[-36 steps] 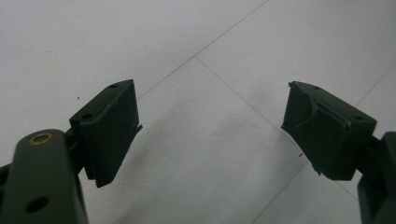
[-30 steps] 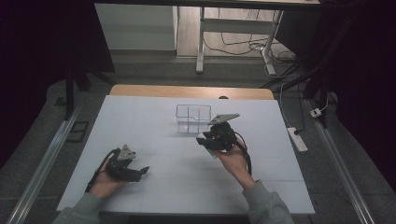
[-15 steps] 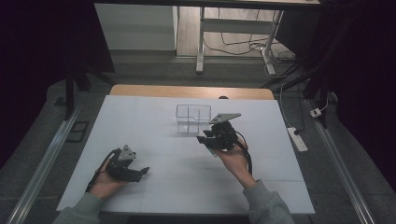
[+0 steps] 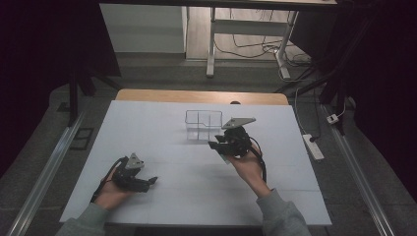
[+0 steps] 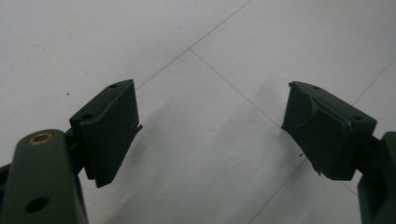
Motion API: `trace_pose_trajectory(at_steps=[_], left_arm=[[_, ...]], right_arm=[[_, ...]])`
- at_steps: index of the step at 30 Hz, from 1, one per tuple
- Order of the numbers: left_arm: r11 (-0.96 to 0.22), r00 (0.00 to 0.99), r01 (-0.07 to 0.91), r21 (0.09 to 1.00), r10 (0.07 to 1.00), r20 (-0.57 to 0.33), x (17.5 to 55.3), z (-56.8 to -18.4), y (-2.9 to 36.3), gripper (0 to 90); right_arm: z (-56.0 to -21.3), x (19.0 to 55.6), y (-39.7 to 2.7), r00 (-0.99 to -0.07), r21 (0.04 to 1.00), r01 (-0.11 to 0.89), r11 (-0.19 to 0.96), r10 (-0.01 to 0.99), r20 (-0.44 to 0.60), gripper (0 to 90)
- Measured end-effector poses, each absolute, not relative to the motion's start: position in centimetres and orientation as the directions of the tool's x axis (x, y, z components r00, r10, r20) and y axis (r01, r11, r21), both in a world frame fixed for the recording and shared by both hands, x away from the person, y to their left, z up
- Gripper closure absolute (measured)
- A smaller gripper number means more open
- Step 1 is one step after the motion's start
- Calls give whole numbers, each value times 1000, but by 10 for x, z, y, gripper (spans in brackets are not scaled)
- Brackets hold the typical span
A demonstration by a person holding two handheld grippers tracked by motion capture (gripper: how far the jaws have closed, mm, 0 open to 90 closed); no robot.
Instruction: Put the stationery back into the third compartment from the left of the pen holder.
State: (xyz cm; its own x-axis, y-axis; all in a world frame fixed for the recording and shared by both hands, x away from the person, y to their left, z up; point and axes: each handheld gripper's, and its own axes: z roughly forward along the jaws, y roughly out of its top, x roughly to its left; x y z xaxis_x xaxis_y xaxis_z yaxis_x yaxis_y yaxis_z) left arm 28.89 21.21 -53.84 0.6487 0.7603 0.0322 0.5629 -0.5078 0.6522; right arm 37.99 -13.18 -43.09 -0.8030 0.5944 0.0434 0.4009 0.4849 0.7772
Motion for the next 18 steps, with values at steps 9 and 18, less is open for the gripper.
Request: trace_pose_trajectory(at_steps=[9, 18], left_arm=[[-516, 650, 568, 641, 759, 36, 289, -540, 211, 183], [-522, 651, 572, 632, 758, 37, 290, -540, 210, 183]], right_arm=[[-431, 382, -131, -806, 778, 395, 488, 591, 39, 644], [-429, 382, -129, -809, 785, 382, 488, 587, 29, 645]])
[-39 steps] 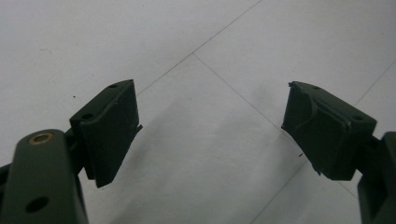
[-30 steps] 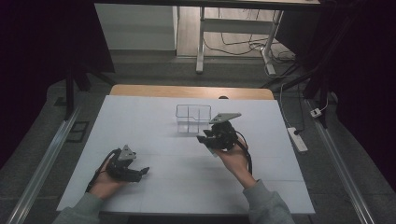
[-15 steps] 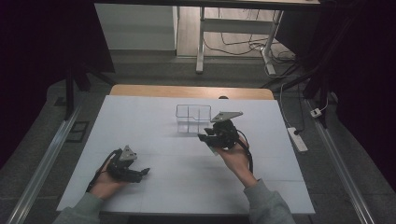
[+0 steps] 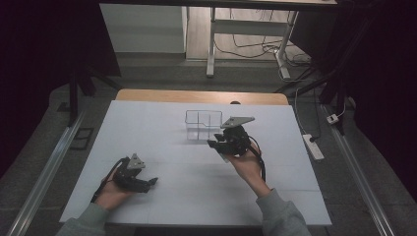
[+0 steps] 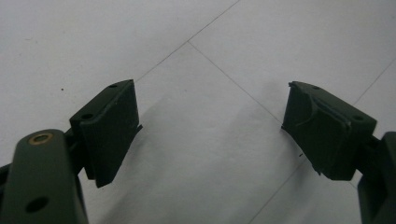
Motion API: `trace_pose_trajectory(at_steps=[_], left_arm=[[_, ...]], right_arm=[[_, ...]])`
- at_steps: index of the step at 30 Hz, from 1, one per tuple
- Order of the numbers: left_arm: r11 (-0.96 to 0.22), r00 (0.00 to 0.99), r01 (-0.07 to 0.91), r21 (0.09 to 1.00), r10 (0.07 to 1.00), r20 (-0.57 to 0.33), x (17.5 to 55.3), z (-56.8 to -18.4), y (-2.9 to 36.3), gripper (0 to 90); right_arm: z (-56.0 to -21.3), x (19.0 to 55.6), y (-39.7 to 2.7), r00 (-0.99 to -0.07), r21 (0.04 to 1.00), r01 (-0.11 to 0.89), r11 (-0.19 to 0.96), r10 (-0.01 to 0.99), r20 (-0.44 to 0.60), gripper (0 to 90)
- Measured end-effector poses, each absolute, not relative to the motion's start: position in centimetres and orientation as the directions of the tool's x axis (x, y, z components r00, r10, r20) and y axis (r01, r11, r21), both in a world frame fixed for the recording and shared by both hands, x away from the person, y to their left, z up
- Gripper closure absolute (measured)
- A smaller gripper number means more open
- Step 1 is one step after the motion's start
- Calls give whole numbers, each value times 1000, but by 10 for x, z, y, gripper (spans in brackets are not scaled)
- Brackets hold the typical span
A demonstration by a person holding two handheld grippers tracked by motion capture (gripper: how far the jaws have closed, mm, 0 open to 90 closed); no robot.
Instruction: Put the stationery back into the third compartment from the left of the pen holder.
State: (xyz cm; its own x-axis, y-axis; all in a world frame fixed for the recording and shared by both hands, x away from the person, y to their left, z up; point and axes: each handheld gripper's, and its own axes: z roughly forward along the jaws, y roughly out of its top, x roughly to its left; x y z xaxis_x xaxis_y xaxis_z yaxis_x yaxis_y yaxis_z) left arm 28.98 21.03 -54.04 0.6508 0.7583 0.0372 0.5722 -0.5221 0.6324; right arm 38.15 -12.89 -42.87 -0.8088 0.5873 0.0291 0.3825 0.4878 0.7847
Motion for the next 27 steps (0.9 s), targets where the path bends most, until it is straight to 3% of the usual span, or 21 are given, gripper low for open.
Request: trace_pose_trajectory(at_steps=[27], left_arm=[[-530, 657, 576, 623, 753, 33, 290, -542, 209, 187]], right_arm=[[-427, 386, -127, -807, 789, 382, 481, 590, 30, 644]])
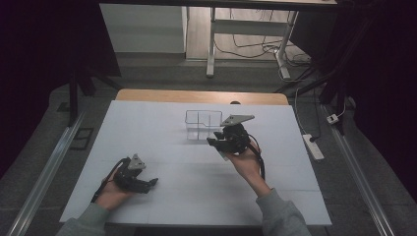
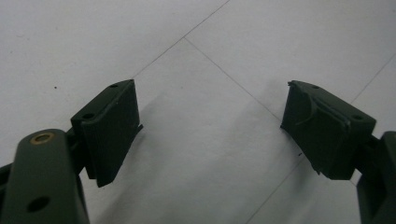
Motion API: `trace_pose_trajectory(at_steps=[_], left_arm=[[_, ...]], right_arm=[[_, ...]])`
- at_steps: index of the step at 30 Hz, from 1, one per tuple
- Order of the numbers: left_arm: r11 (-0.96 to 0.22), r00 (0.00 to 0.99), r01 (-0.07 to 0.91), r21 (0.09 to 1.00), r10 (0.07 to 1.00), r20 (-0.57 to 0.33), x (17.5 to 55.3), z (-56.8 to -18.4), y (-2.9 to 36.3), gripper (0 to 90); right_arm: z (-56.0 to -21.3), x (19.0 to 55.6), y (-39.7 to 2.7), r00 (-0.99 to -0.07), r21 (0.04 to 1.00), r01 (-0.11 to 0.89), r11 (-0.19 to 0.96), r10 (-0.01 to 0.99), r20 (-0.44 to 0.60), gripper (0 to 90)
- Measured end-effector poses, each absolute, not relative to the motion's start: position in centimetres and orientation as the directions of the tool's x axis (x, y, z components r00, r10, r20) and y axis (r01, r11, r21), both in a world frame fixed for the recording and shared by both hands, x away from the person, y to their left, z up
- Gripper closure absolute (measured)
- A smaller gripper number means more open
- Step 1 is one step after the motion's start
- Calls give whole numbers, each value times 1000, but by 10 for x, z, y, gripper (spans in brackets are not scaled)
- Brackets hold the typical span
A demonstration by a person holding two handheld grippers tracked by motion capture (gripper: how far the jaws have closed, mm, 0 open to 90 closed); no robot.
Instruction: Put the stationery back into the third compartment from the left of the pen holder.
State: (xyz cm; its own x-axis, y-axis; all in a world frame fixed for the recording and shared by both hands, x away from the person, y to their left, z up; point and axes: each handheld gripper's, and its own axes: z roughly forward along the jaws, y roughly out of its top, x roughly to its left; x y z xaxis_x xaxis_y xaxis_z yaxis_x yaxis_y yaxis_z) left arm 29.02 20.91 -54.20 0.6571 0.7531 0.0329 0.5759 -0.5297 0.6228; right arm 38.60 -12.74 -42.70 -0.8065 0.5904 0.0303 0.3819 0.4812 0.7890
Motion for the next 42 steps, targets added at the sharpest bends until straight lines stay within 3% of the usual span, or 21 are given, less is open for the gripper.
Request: trace_pose_trajectory(at_steps=[42], left_arm=[[-518, 652, 583, 626, 758, 20, 290, -543, 209, 192]], right_arm=[[-421, 396, -129, -798, 811, 367, 455, 603, 23, 644]])
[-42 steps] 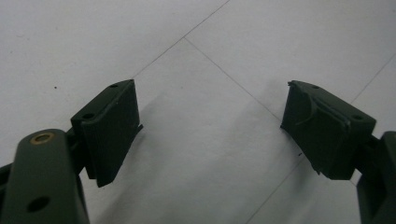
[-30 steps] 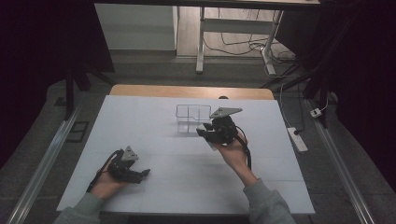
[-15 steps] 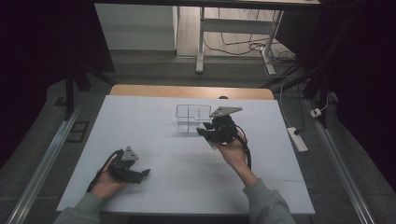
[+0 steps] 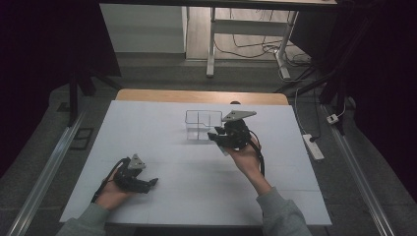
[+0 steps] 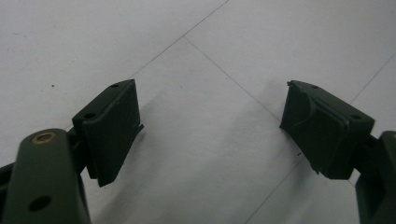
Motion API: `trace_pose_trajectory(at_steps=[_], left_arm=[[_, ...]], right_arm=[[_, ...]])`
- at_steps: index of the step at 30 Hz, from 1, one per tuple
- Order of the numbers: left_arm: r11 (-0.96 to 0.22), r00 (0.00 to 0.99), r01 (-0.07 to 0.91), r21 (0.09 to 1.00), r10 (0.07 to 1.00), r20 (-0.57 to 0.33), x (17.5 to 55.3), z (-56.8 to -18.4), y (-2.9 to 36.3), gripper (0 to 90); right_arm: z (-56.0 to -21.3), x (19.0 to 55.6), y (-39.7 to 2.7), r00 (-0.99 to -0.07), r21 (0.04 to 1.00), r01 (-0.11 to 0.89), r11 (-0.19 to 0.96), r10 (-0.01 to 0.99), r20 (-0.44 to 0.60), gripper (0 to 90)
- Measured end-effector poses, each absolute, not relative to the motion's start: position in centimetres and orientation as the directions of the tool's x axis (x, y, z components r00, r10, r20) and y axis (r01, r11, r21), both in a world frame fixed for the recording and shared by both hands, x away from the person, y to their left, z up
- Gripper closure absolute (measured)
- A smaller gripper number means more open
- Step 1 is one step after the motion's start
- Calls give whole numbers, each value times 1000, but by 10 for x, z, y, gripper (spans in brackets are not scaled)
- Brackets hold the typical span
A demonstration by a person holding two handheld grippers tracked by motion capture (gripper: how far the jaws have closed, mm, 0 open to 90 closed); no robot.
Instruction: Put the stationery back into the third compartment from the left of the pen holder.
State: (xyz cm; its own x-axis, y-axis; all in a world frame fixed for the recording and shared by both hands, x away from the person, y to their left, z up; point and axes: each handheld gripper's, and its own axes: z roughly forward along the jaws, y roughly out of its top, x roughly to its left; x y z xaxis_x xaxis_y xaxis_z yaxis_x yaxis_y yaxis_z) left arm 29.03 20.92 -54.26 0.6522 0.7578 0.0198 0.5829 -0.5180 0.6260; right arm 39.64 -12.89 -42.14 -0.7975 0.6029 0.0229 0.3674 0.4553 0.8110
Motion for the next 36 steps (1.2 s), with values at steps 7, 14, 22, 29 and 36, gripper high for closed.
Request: trace_pose_trajectory(at_steps=[7, 14, 22, 29, 36], left_arm=[[-520, 652, 582, 626, 758, 24, 290, -542, 209, 191], [-520, 653, 580, 627, 757, 24, 290, -542, 209, 185], [-494, 643, 569, 657, 765, 18, 288, -538, 212, 179], [-482, 641, 566, 669, 767, 9, 287, -535, 214, 174], [-467, 644, 564, 681, 765, -9, 287, -533, 215, 173]], right_arm=[[-419, 403, -129, -790, 821, 367, 437, 613, 27, 644], [-420, 413, -131, -777, 828, 376, 416, 629, 37, 644], [-417, 419, -127, -776, 839, 371, 399, 629, 44, 644], [-407, 426, -118, -778, 859, 357, 367, 626, 56, 644], [-402, 442, -112, -758, 867, 364, 340, 650, 64, 644]])
